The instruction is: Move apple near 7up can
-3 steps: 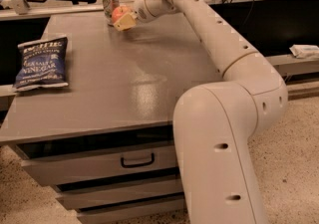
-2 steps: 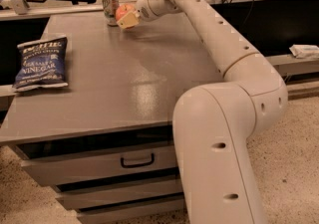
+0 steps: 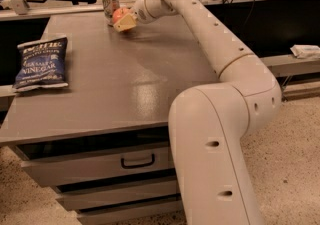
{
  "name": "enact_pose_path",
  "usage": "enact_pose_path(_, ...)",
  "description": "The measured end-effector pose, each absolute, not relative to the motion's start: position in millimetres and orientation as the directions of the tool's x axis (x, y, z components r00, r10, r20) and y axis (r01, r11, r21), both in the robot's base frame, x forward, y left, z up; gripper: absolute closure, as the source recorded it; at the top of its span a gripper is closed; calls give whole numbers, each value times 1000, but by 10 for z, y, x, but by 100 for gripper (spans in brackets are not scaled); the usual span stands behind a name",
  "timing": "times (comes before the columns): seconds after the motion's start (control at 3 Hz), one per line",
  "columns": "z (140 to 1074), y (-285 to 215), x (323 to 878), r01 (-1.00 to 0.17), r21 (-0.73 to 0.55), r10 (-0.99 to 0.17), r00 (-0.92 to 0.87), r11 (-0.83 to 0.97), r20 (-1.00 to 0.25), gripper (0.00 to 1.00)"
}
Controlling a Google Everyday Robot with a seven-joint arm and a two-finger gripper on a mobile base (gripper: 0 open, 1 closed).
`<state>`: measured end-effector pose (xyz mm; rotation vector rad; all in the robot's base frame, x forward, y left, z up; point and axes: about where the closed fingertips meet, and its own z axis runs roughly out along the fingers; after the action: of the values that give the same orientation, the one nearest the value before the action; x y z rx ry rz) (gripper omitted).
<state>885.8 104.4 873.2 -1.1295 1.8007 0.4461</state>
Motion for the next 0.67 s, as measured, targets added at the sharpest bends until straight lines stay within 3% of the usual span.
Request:
enact_pose_path(0.33,8702,1092,8847,-850,-150,-501,-147,505,-853,0)
enact_pose_path(0.67,8692,1096,8839,-852,-145,-497,-149,504,-855,0)
